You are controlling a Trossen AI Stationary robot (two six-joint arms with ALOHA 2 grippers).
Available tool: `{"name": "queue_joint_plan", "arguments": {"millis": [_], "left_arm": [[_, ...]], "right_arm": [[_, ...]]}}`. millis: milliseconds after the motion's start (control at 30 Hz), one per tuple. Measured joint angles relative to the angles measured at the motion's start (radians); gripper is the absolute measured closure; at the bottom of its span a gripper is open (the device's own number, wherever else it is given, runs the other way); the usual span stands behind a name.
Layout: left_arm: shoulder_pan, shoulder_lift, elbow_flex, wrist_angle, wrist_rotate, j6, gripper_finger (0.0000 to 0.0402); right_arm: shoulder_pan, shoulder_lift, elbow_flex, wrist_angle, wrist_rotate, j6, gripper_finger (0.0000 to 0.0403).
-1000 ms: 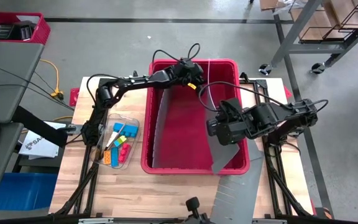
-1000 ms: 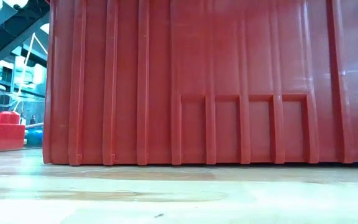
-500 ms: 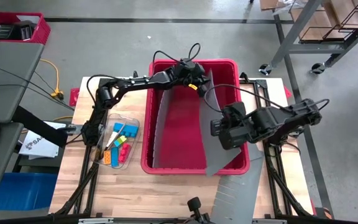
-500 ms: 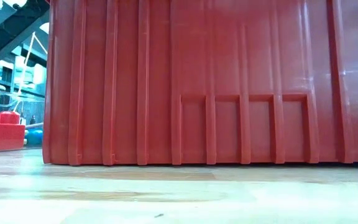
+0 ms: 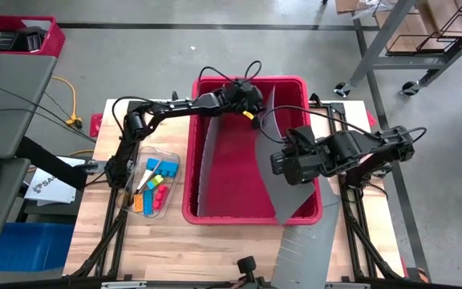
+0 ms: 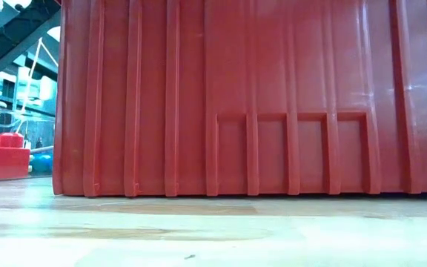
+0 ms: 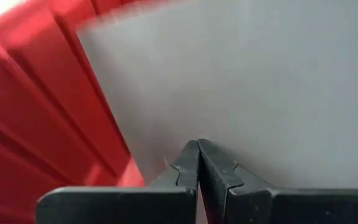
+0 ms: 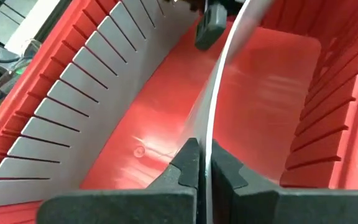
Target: Sort Items/Unsort Items
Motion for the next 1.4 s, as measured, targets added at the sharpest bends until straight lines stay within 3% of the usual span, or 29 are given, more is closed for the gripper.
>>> {"name": "queue_joint_plan", "arguments": {"millis": [300,433,1067,1400], "left_arm": [[0.009,0.002,-0.115,0.020,0.072,-0.042,0.0401],[-0.009,0.002,-0.156,0.120,0.069,-0.123,0.0402],[-0.063,0.039,-0.157,0.176,0.051,-0.175,0.0401],[-0.050,0.039,-0.154,0.185,0.046,-0.181,0.0402]], "right_arm": [[-0.008,0.000,0.001,-0.006,-0.013,-0.073,0.0403],[-0.009,0.000,0.001,-0.006,-0.020,-0.105,0.0403],[-0.003,0.005,0.002,0.081,-0.001,-0.261,0.0403],[0.010,0.019,0.004,-0.006,0.029,-0.155,0.0403]]}}
